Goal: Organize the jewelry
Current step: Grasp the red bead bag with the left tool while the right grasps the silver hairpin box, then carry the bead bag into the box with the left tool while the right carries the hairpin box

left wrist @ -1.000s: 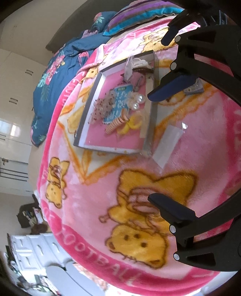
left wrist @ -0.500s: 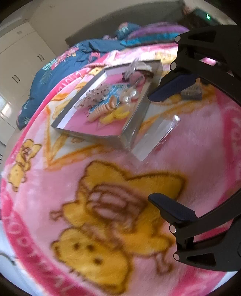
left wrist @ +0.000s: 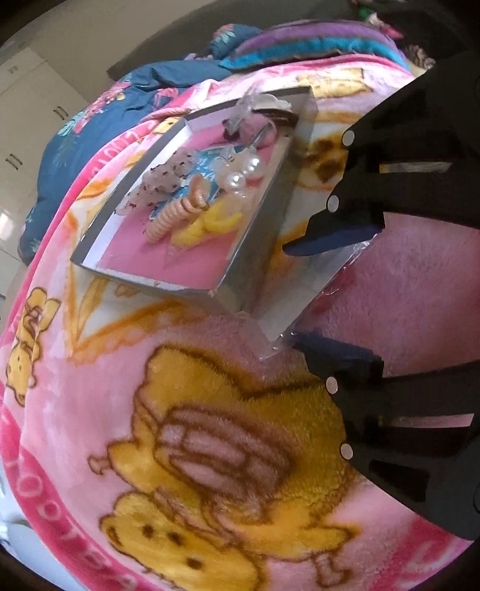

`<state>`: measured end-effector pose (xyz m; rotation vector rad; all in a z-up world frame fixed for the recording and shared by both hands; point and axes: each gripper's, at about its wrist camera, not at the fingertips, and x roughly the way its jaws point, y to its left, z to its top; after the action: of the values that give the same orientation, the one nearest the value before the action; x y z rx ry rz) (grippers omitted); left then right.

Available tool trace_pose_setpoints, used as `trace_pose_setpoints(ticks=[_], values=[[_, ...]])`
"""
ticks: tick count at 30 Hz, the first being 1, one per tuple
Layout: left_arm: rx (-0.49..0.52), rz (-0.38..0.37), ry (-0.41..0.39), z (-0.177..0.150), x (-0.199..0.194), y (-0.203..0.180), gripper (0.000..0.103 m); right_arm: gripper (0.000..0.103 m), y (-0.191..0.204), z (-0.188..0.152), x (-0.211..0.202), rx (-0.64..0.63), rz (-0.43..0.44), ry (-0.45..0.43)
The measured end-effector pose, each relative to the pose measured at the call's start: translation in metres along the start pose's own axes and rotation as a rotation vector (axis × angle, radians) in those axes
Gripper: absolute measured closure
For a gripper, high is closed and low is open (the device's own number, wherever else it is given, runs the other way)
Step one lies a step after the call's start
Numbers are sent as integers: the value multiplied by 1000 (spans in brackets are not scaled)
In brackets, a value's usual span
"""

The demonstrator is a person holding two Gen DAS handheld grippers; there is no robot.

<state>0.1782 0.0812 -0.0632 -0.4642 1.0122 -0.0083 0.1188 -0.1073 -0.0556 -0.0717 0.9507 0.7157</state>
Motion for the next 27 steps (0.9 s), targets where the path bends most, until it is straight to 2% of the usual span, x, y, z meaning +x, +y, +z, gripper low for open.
trace_pose_setpoints(ticks=[2, 5, 10, 15, 27], values=[[26, 2, -10, -2, -5, -5, 77, 71, 5, -1, -5, -5, 20, -5], [42, -41, -11, -5, -14, -10, 85, 71, 8, 0, -16, -21, 27, -20], [113, -100, -64, -11, -46, -27, 88, 71, -2, -2, -37, 6, 7, -54], [171, -126, -139, -14, -77, -41, 89, 71, -21, 1, -59, 61, -34, -106], [199, -100, -256, 3, -104, -53, 89, 71, -54, 27, -94, 113, -127, -241]])
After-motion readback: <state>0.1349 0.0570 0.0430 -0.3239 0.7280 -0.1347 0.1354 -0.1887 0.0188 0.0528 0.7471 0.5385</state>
